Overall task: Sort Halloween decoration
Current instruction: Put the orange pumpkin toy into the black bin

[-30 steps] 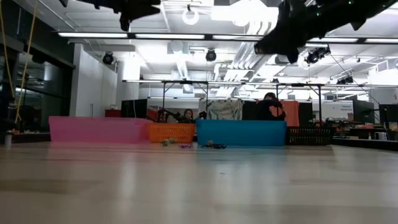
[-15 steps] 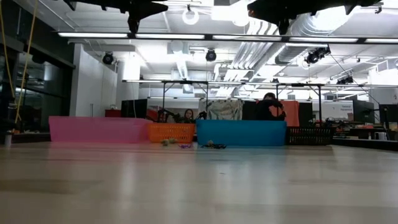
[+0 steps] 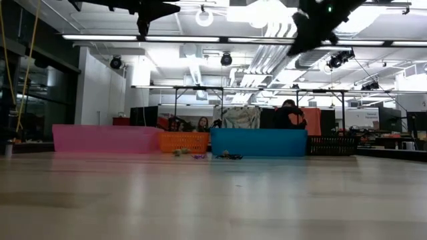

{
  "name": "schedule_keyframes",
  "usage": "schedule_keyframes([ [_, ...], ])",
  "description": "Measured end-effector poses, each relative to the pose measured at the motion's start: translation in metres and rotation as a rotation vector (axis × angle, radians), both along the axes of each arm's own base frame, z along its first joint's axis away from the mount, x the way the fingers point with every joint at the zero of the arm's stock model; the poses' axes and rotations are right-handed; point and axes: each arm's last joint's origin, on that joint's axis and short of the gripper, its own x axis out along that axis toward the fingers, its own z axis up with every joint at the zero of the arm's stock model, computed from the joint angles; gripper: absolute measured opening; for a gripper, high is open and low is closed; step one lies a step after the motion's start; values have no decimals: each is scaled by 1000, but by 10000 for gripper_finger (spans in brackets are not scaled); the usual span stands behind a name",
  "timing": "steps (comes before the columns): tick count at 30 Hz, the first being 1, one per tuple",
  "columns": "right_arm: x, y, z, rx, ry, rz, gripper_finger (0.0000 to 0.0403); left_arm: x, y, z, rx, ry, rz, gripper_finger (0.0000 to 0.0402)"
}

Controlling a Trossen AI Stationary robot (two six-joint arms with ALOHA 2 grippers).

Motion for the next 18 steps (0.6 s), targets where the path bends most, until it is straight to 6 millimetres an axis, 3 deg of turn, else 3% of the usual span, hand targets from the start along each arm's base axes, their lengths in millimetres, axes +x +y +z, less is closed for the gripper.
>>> schedule_keyframes([
  [6, -21, -44, -16, 216, 92, -293, 83, 0, 0, 0, 0, 1, 0, 108],
  [12, -32, -86, -62, 468, 105, -452, 83, 0, 0, 0, 0, 1, 0, 108],
  [18, -29, -118, -103, 616, 178, -536, 83, 0, 0, 0, 0, 2, 2, 108],
])
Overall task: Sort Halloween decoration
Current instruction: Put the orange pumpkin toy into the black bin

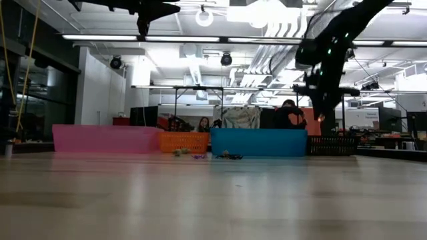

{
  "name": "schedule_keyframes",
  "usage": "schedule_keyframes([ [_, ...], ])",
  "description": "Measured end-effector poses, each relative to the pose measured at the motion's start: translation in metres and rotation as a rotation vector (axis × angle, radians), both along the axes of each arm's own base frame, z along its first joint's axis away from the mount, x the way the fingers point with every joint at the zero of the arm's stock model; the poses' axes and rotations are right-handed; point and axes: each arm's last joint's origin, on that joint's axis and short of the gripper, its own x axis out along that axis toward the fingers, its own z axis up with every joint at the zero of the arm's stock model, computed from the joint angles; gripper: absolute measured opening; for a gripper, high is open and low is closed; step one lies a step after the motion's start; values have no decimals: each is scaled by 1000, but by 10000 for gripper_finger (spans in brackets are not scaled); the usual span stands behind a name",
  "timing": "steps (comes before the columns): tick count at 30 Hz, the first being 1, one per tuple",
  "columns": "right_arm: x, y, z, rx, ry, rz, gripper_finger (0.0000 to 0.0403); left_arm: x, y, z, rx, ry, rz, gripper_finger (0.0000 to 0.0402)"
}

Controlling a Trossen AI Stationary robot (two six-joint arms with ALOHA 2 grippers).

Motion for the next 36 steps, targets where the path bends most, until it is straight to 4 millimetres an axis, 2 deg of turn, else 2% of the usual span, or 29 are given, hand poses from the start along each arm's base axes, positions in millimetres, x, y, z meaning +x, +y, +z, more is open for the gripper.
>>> schedule_keyframes([
  [6, 2, -15, -35, 134, 33, -101, 83, 0, 0, 0, 0, 0, 1, 108],
  [12, 4, -18, -43, 147, 56, -88, 92, 0, 0, 0, 0, 0, 1, 108],
  [24, 1, -23, -41, 93, 89, -85, 209, 0, 0, 0, -19, -2, 3, 108],
  [30, 3, -19, -16, 70, -31, 49, 224, 0, 0, 0, -19, -1, 3, 108],
  [33, 5, -10, 6, 14, -137, 139, 224, 0, 0, 0, -18, -1, 3, 108],
  [36, 15, 6, 33, -55, -334, 287, 224, 0, 0, 0, -18, -1, 2, 108],
])
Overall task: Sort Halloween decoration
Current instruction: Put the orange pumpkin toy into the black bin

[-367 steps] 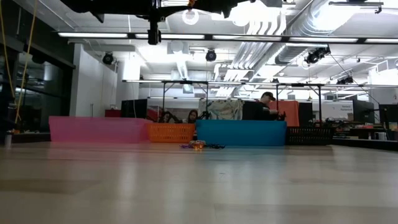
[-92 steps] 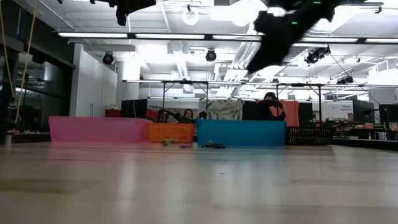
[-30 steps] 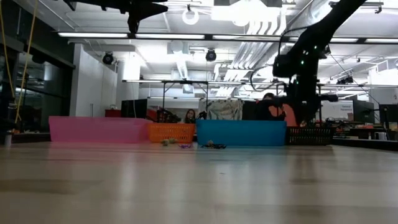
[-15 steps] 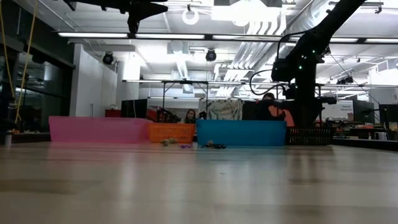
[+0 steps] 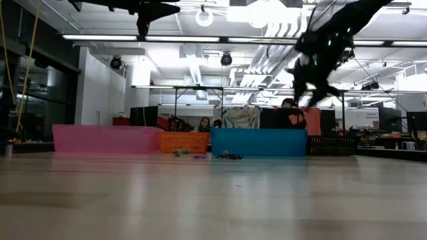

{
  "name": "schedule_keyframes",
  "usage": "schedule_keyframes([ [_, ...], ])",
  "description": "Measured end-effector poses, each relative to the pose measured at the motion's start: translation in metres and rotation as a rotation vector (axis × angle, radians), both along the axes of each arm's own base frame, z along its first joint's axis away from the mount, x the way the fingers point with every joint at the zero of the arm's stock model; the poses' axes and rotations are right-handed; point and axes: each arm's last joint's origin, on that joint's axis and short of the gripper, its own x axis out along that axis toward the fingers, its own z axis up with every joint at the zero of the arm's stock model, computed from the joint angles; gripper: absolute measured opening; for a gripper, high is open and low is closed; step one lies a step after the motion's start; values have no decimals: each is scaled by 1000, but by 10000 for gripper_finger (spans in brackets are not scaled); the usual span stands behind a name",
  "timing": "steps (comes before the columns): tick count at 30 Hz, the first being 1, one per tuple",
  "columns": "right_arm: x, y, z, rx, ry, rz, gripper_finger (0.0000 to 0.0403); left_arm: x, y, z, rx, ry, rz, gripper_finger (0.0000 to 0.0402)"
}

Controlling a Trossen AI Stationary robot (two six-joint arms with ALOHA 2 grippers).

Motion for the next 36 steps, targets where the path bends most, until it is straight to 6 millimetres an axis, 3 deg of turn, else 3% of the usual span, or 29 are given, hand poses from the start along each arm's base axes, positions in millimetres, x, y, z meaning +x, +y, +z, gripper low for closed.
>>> schedule_keyframes([
  [3, 17, 24, 26, -81, -226, 172, 224, 0, 0, 0, 0, 0, 0, 108],
  [7, 47, 67, 53, -230, -395, 434, 211, 0, 0, 0, 1, 0, 0, 108],
  [12, 79, 121, 71, -404, -525, 739, 155, 0, 0, 0, 2, -2, 0, 108],
  [15, 87, 140, 79, -454, -607, 814, 110, 0, 0, 1, 5, -12, 0, 108],
  [24, 90, 144, 89, -510, -696, 809, 9, 0, 0, 3, 14, -30, -1, 108],
  [32, 89, 142, 90, -523, -705, 804, 6, 0, 0, 3, 53, -24, -3, 108],
  [36, 89, 143, 87, -411, -711, 759, 5, 0, 0, 3, 53, -24, -3, 108],
])
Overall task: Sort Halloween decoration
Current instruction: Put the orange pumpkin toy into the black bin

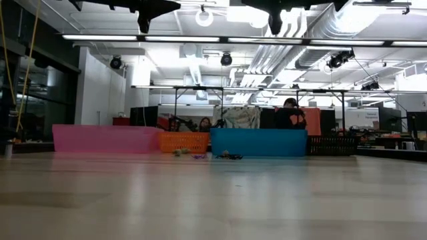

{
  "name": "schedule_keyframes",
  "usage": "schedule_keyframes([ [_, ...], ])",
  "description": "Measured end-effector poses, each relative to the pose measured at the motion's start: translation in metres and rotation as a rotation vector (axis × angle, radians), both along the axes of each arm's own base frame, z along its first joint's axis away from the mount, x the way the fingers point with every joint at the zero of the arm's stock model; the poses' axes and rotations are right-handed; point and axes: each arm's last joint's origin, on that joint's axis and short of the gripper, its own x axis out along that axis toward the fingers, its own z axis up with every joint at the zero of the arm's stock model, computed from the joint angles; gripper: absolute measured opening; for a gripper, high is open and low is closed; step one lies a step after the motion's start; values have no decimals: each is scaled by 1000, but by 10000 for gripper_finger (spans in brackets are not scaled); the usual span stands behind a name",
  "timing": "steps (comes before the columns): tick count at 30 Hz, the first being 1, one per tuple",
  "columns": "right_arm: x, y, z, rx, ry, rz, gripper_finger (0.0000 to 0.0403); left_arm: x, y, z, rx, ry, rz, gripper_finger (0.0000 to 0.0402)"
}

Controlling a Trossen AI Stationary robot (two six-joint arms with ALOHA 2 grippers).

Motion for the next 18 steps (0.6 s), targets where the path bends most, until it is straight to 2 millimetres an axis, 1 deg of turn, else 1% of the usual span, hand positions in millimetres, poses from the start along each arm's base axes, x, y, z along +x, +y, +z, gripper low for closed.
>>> schedule_keyframes([
  [3, 0, 5, -8, 192, 85, 8, 9, 0, 0, 0, -1, 2, 0, 108],
  [6, -2, 22, -24, 365, 278, 65, 19, 0, 0, -1, -4, 11, 0, 108],
  [9, -10, 53, -45, 467, 555, 94, 39, 0, 0, -1, -4, 13, 0, 108],
  [13, -35, 102, -69, 502, 944, 66, 81, 0, 0, -2, -5, 17, 1, 108],
  [15, -49, 123, -75, 539, 1087, -5, 106, 0, 0, -2, -7, 23, 1, 108],
  [18, -68, 150, -79, 648, 1234, -156, 141, 0, 0, -4, -10, 38, 1, 108],
])
